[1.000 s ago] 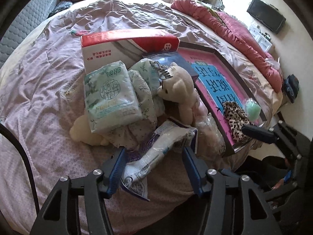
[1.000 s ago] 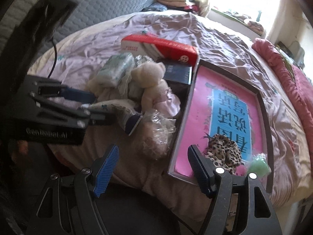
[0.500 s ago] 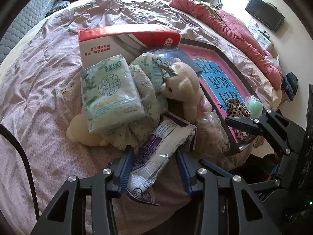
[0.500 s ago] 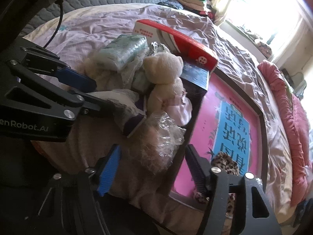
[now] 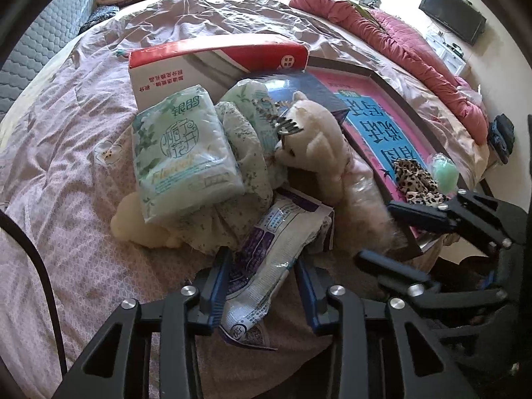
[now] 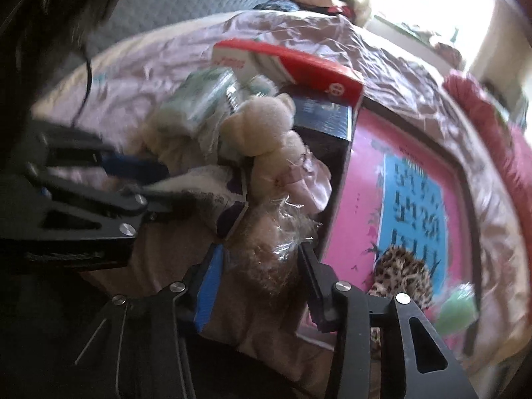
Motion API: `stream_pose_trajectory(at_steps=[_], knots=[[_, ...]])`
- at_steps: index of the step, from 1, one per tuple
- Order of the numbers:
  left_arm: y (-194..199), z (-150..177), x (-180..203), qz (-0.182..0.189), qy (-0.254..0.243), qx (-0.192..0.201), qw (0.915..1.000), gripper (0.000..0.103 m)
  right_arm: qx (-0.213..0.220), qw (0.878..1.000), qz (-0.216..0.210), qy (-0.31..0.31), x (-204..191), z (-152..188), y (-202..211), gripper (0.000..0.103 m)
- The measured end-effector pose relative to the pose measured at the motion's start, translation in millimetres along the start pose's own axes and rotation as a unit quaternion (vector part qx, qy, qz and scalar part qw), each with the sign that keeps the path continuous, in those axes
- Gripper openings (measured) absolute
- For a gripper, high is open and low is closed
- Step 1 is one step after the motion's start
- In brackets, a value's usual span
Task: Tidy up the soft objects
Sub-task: 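Grasp the white snack packet with the left tool while the right tool reaches the clear bag, then grasp the clear bag with the brown item using the right tool, lift both toward the tray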
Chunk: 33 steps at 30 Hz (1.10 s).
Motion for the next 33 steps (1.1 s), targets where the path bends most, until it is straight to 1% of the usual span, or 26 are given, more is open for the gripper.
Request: stream_pose_trajectory(at_steps=[1,2,5,8,12,15,19,27,33], knots=[[0,0,0,0.000,0.002,0.002,1.0000,0.036,0.007,1.000,-0.007,-0.012,2,-1,4,0.046],[1,0,0,0.002,0.003,0.005,1.0000,0.032,0.011,1.000,-0.012,-0.019,3,-2,7,0.045],[4,1,-1,0.008,0.013,0.011,0.9998,0.030,0.020,0.999,-0.022,-0.032,4,-4,14,0.045],[9,2,-2,0.015,0.020,0.012,0.9996,0.029,0.020,0.998,-0.032,-0.046,5,-5,19,0.045],[21,3,5,0.022,0.015,0.009,0.9996,0.029,0.025,0.995,-0.053,-0.076,13,-9,27,0.045],[34,1,11,0.023,0.010,0.018,0.9995,0.029,0.034,0.993,-0.059,-0.095,22,-14,39,0.045],[47,-4,16,0.015,0.005,0.024,0.9996,0.029,0.042,0.991,-0.059,-0.111,32,-16,51,0.045],[69,-16,27,0.011,-0.002,0.039,0.9992,0.029,0.061,0.987,-0.061,-0.135,47,-16,69,0.045],[63,-10,19,0.003,0.014,0.022,0.9996,0.029,0.063,0.984,-0.066,-0.150,53,-12,70,0.045]])
Point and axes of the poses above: each gripper's, at about its wrist camera, not at the fingertips, and y roughly against the way its jaws point, x to its right, z to its underside, the point moved 7 cm from there along -y, roughly the way its jaws point
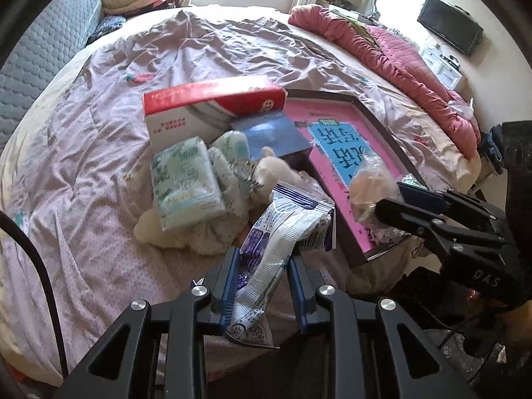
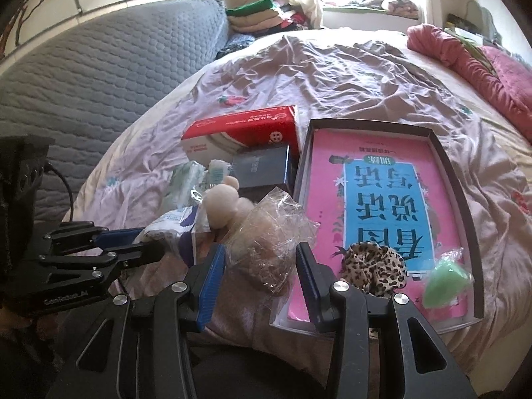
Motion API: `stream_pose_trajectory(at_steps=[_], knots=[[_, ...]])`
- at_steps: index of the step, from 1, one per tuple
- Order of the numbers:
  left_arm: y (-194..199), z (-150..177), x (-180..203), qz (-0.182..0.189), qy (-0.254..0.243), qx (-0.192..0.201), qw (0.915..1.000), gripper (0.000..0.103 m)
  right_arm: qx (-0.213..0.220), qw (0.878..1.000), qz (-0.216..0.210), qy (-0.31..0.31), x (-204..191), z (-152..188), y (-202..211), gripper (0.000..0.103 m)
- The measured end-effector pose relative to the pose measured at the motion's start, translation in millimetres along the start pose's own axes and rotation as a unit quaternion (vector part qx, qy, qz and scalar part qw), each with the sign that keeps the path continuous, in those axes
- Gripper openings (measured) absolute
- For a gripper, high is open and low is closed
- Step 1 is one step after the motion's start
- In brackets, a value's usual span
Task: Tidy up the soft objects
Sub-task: 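Grasp the clear bag with the brown item using the right tool, lift both toward the tray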
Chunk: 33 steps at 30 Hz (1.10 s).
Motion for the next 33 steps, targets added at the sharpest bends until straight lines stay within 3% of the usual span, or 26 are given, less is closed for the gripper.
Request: stream_pose_trajectory(at_steps=[6,16,33], knots=[[11,-5,6,-0.003,-0.005,0.012,0.9999,0.029,0.006,1.000,-0.001,-0.003,3,0,5,0.045],[27,-37,50,0.004,-0.036,0.041,0.9985,0.029,0.042,0.999,0.022,-0.018,30,-12,32,0.045],[2,-66,119,0.025,-0.083,0.031,0.9958,0.029,0.083,0.991,0.066,-0.083,105,-10,80,0.045]])
Point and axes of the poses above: each gripper's, at about its wrist camera, not at the fingertips, and y roughly against the way its jaws point, x to its right, z to its underside, the point moved 7 cm from there along -y, roughly the way its jaws point
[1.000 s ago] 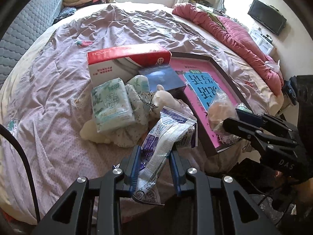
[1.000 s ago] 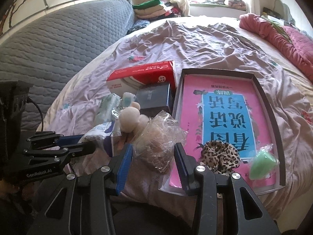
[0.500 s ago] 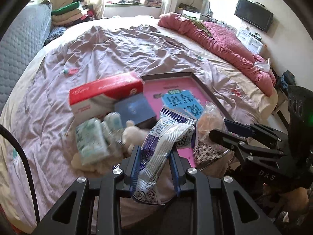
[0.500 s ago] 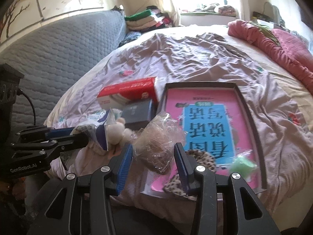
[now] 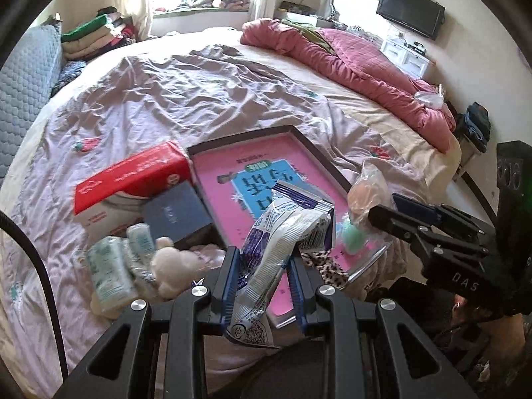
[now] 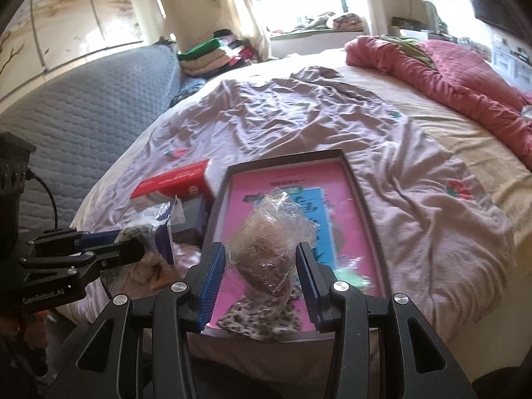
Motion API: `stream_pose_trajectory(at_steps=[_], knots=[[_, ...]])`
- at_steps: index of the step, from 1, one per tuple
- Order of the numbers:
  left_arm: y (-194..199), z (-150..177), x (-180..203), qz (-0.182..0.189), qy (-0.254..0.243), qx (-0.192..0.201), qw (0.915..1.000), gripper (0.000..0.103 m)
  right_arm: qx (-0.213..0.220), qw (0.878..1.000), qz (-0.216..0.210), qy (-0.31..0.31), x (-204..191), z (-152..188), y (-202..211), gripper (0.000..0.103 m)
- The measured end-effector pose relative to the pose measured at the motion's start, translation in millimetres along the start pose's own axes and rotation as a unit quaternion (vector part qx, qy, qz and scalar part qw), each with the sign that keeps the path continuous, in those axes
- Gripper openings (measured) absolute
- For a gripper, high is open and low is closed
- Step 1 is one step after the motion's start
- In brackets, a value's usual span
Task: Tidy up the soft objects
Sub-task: 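Grasp the clear bag with the brown item using the right tool, lift both toward the tray, then lower the snack packet and clear bag onto the pink tray and open both tools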
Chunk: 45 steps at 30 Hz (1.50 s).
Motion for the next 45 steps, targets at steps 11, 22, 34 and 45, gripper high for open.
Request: stream_pose_trajectory(at_steps=[11,22,34,45], knots=[[-59,4,22,0.004,-0.021,-0.055,0.9982,0.029,-0.028,1.000,0.008,-0.003,15,14,-5,0.045],[-95,14,12,-0.021,-0.025,-0.091,0.9953,0.029,-0.085,0.996,-0.006,0.008,7,42,-42,0.045],[-107,7,14,-0.018,-0.039,-0.094,0.9946,0.029,-0.103,0.993,0.054,0.034,21,51,-75,0.045],[-117,2,21,-0.001,-0.037,-0.110,0.9932,0.030,-0.109,0.992,0.058,0.028,28,52,-81,0.048]])
Point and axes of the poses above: each gripper's, at about its wrist camera, not at the fingertips, and y roughly against the way its jaws point, x to its right, z to its underside, the point moved 7 cm from there along -y, roughly the way its jaws point
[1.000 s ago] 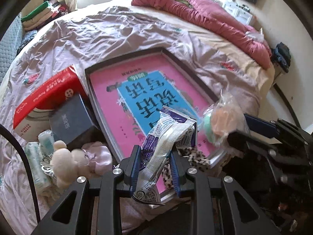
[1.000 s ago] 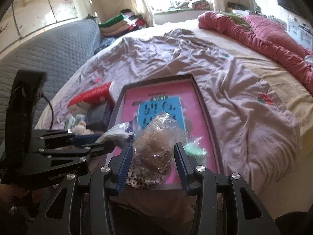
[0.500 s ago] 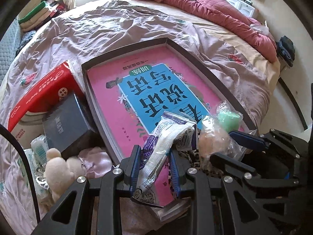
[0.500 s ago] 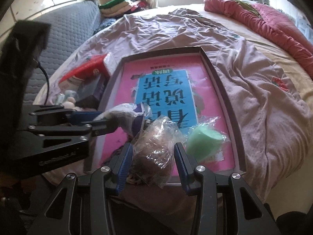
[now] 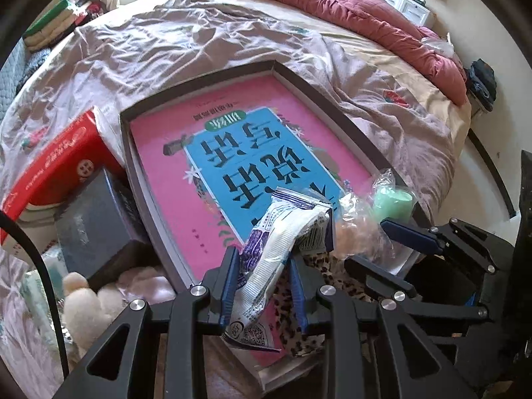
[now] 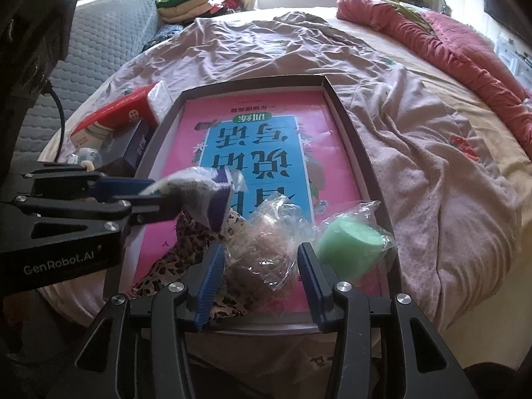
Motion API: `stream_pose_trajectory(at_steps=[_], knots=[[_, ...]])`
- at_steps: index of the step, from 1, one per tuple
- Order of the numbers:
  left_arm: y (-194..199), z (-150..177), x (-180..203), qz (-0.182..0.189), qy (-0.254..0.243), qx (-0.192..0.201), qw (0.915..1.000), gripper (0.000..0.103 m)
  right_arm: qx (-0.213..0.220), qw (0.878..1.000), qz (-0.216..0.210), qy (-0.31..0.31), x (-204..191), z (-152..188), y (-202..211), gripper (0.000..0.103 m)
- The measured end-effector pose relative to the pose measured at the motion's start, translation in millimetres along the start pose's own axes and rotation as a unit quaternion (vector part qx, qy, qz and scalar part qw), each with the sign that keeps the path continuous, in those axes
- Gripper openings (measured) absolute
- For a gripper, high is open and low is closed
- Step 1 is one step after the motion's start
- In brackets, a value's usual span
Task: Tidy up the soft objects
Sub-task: 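Lower the snack packet and clear bag onto the pink tray and open both tools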
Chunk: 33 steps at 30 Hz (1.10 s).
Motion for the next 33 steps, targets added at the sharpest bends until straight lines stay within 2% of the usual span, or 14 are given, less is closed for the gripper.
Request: stream_pose_trajectory(at_steps=[13,23,27,33], knots=[[-4,5,-1,0.004,0.013,-0.014,0.9998,0.031,0.005,1.000,-0.004,0.005,0,0,11,0.049],[4,9,-3,0.006,0.023,-0.007,0.9997,0.032,0.018,1.000,-0.009,-0.012,2,-2,24,0.053],[14,10,-4,0.008,0.026,0.006,0.9996,0.042,0.025,0.999,-0.010,-0.020,3,-4,29,0.054],[27,12,-2,-0.002,0.019,0.018,0.9997,0.044,0.033,0.999,-0.007,-0.026,3,-5,36,0.059]])
Point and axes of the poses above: each gripper's, at about its wrist camera, not at the fingertips, and y roughly against the way its jaws point, x to its right, z to its underside, the point moved 7 cm from there along -y, roughly the way its jaws point
